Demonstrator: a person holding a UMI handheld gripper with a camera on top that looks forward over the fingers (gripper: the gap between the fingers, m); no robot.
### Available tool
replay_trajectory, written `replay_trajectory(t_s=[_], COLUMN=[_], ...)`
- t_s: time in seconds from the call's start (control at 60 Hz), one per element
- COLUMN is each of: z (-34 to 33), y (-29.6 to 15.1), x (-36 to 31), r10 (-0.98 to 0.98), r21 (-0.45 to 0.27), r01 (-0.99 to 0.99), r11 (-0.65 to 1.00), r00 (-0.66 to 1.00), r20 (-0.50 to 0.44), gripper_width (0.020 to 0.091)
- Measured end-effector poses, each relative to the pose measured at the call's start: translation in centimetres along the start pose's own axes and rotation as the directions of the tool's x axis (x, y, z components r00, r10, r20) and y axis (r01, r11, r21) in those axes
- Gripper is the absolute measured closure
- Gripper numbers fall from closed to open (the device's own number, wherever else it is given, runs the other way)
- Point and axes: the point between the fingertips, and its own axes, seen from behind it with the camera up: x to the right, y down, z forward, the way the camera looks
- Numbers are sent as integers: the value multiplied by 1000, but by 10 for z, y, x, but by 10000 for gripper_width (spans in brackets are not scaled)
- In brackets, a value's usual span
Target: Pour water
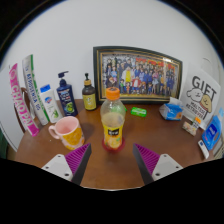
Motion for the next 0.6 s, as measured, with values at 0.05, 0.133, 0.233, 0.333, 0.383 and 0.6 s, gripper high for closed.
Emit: replay_trajectory(t_s=[0.05,0.133,0.233,0.333,0.383,0.6], z=[-32,-89,-153,-205,-225,-272], y=[3,7,17,31,37,70], x=[-6,-17,-33,-47,-51,-59], r10=[-1,-2,5,-3,-14,-11], r21=[-4,-8,-14,-19,-18,-58], r01=[1,1,-6,2,13,6], r11=[1000,1000,1000,1000,1000,998], r00=[1000,1000,999,998,997,996], r20=[-13,-29,-50,-65,-71,-83], gripper_width=[251,249,254,248,251,253])
